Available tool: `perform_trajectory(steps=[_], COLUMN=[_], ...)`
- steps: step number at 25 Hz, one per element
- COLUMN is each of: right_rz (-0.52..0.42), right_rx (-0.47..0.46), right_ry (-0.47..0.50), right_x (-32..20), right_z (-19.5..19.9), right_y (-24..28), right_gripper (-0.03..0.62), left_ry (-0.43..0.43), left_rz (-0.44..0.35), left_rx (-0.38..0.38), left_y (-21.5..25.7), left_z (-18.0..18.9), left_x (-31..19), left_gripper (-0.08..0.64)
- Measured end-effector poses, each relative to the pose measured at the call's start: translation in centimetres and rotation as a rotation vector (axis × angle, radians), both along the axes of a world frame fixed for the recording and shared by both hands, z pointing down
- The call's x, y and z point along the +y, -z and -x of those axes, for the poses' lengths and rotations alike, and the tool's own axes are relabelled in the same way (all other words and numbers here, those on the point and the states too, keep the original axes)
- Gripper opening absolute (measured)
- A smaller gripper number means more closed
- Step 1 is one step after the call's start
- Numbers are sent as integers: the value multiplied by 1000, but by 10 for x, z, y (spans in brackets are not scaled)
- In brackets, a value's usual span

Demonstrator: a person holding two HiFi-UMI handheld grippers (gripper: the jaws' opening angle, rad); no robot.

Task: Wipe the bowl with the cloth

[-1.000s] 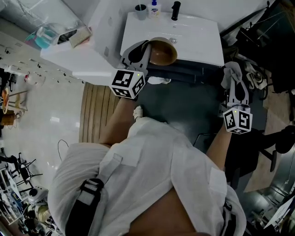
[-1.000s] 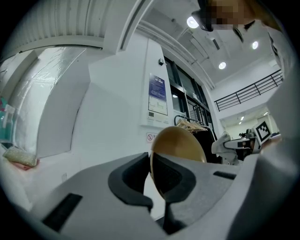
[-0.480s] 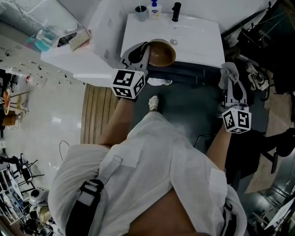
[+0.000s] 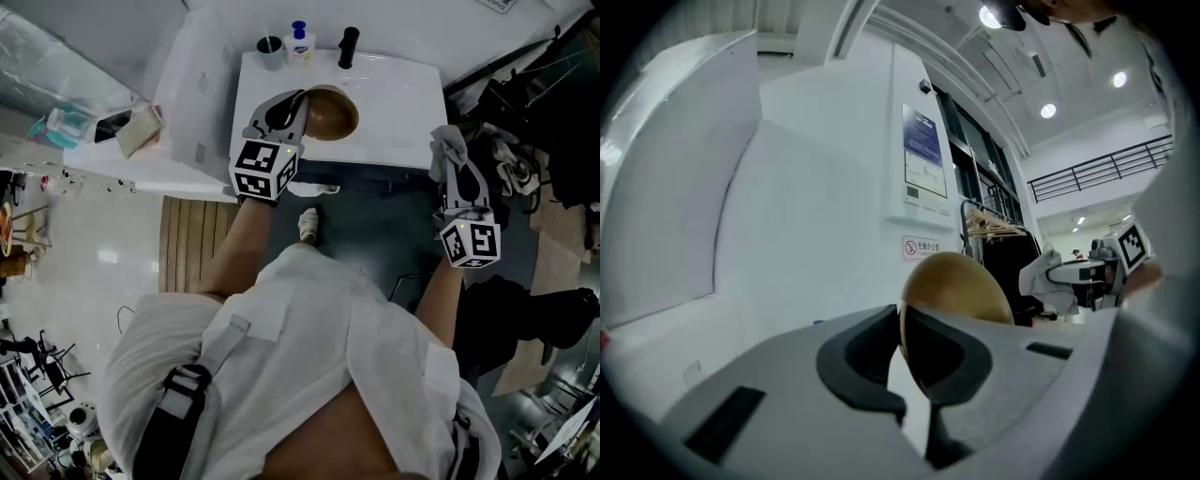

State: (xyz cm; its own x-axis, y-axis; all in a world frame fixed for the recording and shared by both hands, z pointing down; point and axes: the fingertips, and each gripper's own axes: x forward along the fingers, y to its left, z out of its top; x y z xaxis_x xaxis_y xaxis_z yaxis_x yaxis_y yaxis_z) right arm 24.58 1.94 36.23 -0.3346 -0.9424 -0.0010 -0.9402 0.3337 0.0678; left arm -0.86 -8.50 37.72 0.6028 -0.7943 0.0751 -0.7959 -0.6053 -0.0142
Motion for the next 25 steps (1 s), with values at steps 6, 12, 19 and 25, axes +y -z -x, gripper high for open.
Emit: perform_trajectory(steps=[6, 12, 19, 25], right_rz=[-14, -16, 36, 120], right_rx=[22, 124, 163, 287], right_ry=[92, 209, 353, 419], right_x=[-84, -160, -220, -248], right_z=[27, 83, 144, 176], right_y=[9, 9, 1, -19], right_gripper=[43, 43, 54, 108], left_ry=[-29, -67, -71, -65], left_rz=[10, 11, 18, 8], left_rx=[-62, -152, -237, -354], left_y=[-2, -8, -22, -35], left_z=[-12, -11, 1, 2], left_x=[-84, -146, -191, -206], left_gripper=[18, 17, 17, 17])
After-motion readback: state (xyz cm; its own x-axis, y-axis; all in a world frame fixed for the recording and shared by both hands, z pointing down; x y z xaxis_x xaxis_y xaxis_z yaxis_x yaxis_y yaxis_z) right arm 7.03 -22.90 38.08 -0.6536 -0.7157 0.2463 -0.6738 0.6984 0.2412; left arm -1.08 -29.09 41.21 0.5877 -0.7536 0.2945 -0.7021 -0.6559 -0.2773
